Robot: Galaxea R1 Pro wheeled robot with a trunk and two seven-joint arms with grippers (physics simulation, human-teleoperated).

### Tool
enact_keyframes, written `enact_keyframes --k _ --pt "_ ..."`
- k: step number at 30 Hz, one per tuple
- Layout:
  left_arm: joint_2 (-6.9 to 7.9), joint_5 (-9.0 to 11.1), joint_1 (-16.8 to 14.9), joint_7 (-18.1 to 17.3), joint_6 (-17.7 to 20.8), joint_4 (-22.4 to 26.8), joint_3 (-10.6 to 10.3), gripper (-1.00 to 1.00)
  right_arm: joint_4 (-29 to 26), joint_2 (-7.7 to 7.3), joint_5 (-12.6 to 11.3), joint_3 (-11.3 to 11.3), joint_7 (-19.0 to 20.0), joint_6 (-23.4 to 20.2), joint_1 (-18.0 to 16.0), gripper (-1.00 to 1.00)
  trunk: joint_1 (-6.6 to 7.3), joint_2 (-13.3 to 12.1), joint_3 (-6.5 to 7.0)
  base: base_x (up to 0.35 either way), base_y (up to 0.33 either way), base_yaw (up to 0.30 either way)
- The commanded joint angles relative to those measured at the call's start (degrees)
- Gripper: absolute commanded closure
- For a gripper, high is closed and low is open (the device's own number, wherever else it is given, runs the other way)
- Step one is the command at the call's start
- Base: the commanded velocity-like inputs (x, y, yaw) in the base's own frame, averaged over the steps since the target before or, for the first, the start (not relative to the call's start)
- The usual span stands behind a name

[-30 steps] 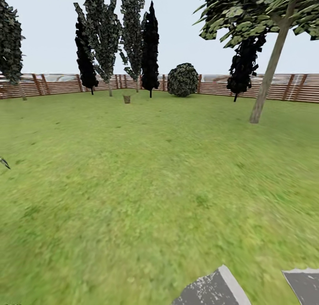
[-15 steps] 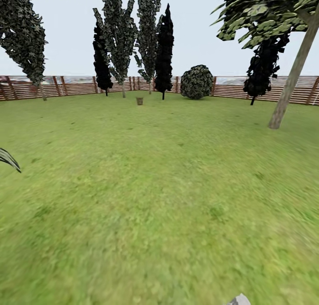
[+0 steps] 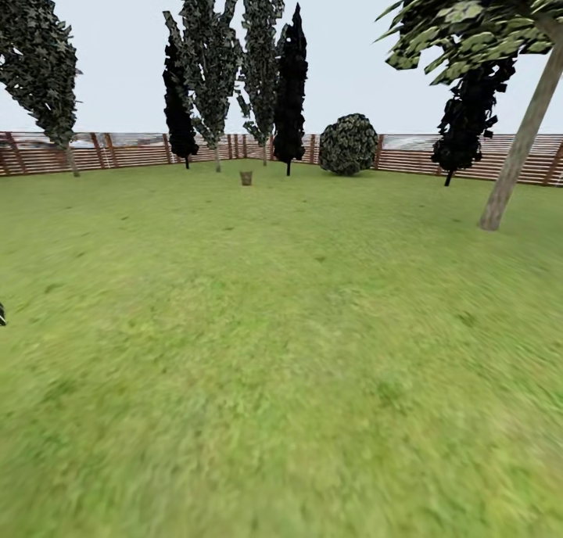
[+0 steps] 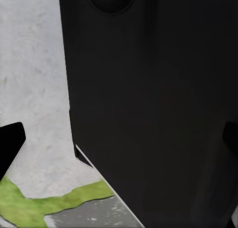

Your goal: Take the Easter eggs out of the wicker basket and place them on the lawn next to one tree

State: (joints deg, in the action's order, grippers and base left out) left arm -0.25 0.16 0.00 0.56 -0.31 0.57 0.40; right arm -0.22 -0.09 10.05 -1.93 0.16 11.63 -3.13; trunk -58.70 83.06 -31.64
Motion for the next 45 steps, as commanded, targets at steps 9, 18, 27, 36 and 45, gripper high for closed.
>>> enact_keyframes --k 9,18,27,36,45 --pt "-0.01 0.02 0.0 0.06 -0.02 0.05 0.04 -1.0 0.05 0.01 1.93 -0.11 0.02 0.18 -0.03 -1.0 -0.03 0.02 -0.05 0.323 0.0 0.0" --pt "-0.01 0.02 0.0 0.06 -0.03 0.05 0.04 -1.0 -0.04 0.02 1.99 -0.09 0.02 0.23 -0.03 -1.0 -0.03 0.02 -0.05 0.323 0.0 0.0" --pt "-0.01 0.0 0.0 0.06 -0.03 0.05 0.04 -1.0 -0.04 0.09 1.99 -0.09 0.02 0.23 -0.03 -1.0 -0.03 0.02 -0.05 0.323 0.0 0.111" --pt "0.03 0.0 0.0 0.04 0.05 0.05 0.02 -1.0 -0.04 0.17 1.99 0.0 0.02 0.23 -0.03 -1.0 -0.03 0.02 -0.05 0.323 0.0 0.008" --pt "-0.01 -0.07 0.0 0.06 0.05 0.05 -0.05 -1.0 -0.17 -0.09 1.99 0.0 0.02 0.23 -0.03 -1.0 -0.03 0.02 -0.05 0.323 0.0 0.0"
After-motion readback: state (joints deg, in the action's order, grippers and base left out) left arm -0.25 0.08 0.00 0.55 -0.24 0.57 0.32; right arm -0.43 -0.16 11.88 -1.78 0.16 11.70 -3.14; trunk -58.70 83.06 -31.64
